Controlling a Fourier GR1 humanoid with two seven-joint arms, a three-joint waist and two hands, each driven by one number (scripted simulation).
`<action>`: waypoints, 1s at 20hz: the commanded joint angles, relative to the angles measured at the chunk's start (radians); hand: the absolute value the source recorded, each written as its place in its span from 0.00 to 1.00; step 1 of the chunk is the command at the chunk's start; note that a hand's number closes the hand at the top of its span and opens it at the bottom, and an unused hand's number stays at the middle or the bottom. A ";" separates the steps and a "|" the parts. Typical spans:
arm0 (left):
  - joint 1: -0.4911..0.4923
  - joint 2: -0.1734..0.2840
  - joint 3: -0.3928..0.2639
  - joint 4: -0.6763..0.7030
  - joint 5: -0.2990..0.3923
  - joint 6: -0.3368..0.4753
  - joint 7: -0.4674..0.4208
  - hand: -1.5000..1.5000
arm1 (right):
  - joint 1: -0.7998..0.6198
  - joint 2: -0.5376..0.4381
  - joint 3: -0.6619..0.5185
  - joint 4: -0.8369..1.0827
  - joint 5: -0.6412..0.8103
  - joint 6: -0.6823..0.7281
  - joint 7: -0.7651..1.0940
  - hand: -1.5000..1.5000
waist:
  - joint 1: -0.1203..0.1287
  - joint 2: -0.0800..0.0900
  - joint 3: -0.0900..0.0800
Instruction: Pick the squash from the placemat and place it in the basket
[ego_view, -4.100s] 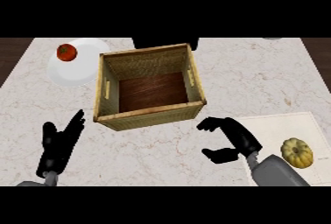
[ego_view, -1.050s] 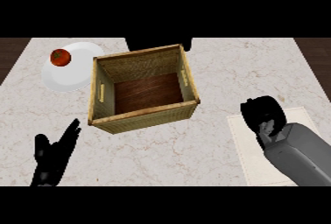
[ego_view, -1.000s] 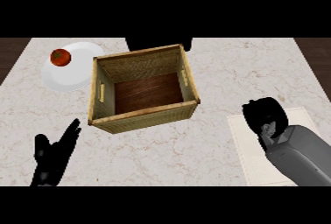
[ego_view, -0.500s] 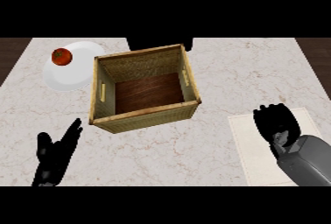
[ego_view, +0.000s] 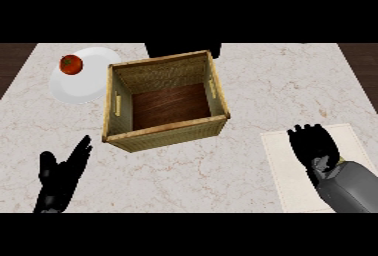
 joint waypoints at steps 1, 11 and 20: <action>0.026 -0.047 -0.029 0.064 -0.022 0.006 0.015 0.50 | -0.006 0.021 0.020 0.096 0.068 -0.056 -0.050 0.00 | 0.005 0.009 -0.010; 0.009 -0.035 0.027 0.101 -0.011 -0.047 0.012 0.50 | 0.026 -0.012 -0.009 0.193 0.142 -0.077 -0.117 0.00 | 0.000 0.009 -0.010; -0.002 -0.050 0.036 0.030 -0.048 -0.012 0.102 0.50 | 0.113 -0.005 -0.029 0.127 0.199 -0.104 -0.139 0.00 | -0.007 0.006 -0.010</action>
